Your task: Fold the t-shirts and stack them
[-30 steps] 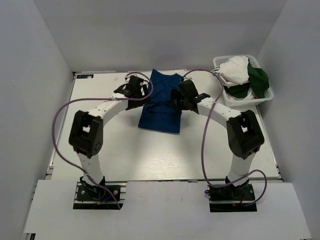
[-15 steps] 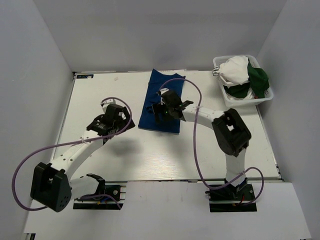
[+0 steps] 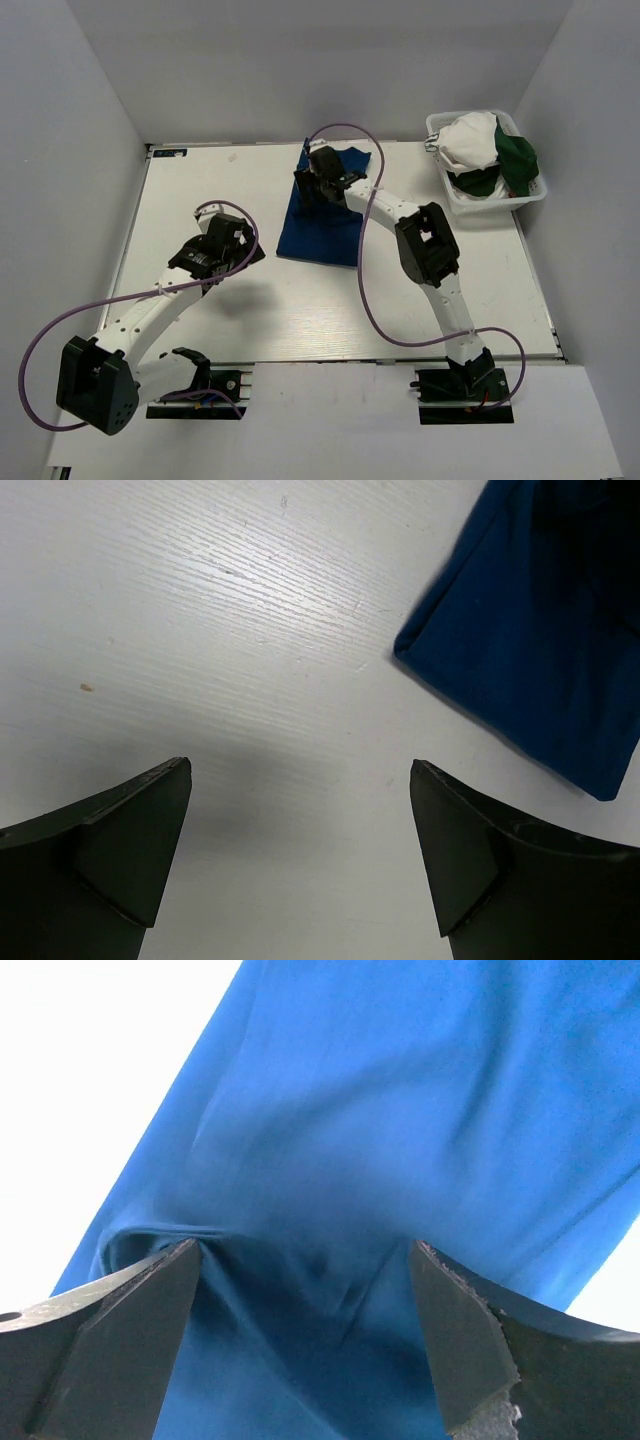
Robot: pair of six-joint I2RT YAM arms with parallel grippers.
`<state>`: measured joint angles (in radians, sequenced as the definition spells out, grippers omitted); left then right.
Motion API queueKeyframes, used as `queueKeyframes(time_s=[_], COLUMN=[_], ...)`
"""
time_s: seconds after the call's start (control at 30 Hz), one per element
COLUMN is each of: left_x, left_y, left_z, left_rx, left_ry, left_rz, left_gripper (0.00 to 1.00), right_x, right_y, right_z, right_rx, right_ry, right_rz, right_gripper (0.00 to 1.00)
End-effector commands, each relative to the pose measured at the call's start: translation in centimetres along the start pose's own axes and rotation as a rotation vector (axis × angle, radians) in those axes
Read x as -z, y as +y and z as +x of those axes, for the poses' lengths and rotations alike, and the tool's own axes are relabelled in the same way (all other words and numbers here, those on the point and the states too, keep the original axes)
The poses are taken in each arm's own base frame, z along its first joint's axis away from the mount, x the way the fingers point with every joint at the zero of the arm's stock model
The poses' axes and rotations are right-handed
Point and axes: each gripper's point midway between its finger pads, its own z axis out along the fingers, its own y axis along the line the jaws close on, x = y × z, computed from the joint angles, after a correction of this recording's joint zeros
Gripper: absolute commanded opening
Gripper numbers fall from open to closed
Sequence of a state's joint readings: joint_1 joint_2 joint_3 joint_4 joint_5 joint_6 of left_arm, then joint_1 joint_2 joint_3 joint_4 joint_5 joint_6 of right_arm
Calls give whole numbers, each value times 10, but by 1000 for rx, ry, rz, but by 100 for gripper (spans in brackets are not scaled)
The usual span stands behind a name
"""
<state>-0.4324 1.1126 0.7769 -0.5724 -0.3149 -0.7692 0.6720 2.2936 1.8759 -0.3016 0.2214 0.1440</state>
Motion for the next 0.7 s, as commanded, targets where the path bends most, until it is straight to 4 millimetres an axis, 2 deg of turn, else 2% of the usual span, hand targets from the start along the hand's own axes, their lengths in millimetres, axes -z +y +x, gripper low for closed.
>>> queueKeyframes(time_s=[0.0,0.07,0.13,0.17,0.2,0.27,0.3,0.33,0.37,0.4,0.43,0.5,0.53,0.6,0.67], left_x=[6,9,9,9,9,7,5,5,1,1,-4,-7,-9,-11,-12], left_y=[1,0,3,3,3,3,-1,-3,-6,-7,-9,-11,-15,-16,-17], left_z=[-11,-13,-13,-13,-13,-12,-11,-14,-8,-10,-5,-4,-5,-5,-1], left_rx=[17,20,18,18,18,19,21,13,10,2,-4,-18,-17,-17,-19], left_ry=[-37,-44,-45,-45,-45,-48,-42,-52,-27,-35,-15,0,3,3,19], left_rz=[-13,-7,-19,-19,-19,-16,-2,7,22,30,28,29,39,39,43], left_gripper=[100,100,100,100,100,100,100,100,100,100,100,100,100,100,100], right_x=[-9,-12,-9,-3,14,17,53,55,56,87,89,104,112,114,113], right_y=[-47,-70,-70,-67,-58,-48,-39,-33,-30,-28,-27,-6,5,26,36], right_z=[-51,-72,-79,-82,-91,-56,-86,-65,-47,-64,-41,-7,-3,35,54], right_rx=[6,17,31,101,127,212,212,224,206,155,145,112,111,127,135], right_ry=[-117,-171,-181,-177,-192,-125,-216,-175,-143,-198,-141,-91,-96,-38,4], right_rz=[151,237,206,155,125,97,86,77,56,35,22,-101,-157,-267,-313], right_gripper=[90,90,90,90,90,90,90,90,90,90,90,90,90,90,90])
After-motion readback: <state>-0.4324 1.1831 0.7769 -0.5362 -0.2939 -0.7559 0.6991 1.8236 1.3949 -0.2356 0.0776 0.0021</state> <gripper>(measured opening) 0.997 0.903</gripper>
